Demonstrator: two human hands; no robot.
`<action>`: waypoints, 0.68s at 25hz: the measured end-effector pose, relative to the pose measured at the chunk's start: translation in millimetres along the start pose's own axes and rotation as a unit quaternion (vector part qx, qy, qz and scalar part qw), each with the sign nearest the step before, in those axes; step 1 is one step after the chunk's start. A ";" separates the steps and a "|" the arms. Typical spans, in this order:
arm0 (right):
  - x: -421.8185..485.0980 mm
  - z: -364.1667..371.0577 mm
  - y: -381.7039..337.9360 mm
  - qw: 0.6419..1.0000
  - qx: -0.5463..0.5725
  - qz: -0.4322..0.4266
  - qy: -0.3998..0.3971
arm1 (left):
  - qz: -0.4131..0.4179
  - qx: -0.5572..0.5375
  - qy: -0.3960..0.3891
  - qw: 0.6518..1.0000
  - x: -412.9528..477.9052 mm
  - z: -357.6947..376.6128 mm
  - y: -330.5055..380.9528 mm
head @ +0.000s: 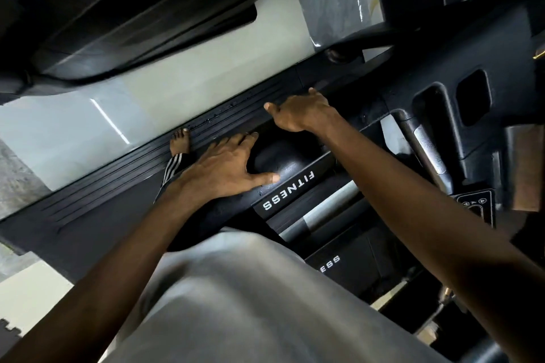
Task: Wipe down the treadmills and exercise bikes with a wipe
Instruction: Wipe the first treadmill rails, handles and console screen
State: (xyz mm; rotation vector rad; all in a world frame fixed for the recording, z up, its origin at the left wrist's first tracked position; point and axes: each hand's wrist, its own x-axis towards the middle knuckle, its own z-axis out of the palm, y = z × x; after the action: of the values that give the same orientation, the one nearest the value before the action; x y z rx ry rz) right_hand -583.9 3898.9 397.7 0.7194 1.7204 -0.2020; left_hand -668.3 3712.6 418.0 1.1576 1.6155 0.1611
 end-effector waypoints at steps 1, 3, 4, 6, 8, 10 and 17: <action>1.5 -0.4 5.9 0.999 -0.009 0.036 0.009 | 0.002 0.006 -0.003 1.000 1.1 -0.5 -1.0; 0.0 2.9 20.4 0.994 -0.013 0.093 0.062 | 0.009 0.008 -0.010 1.000 4.3 0.0 -3.8; -1.6 6.9 23.5 0.991 -0.004 0.100 0.092 | 0.012 0.001 -0.014 1.000 6.0 0.9 -5.4; -6.2 18.7 15.2 0.985 0.005 0.074 0.158 | 0.017 -0.012 -0.017 1.000 7.3 2.2 -6.8; -11.7 30.6 3.9 0.975 0.027 0.036 0.216 | 0.022 -0.006 -0.018 1.000 9.6 2.7 -5.5; -21.7 39.1 9.5 0.963 0.072 0.035 0.258 | 0.035 -0.010 -0.022 0.999 12.0 1.7 -4.7; -84.8 109.0 32.1 0.889 0.182 0.107 0.407 | 0.060 0.014 -0.009 0.998 9.5 1.0 11.2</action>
State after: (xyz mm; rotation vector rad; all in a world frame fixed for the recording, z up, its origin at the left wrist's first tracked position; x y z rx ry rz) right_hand -467.2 3840.4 453.0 1.4059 2.4028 -0.0630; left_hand -660.2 3724.9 418.2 1.2740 1.5370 0.2059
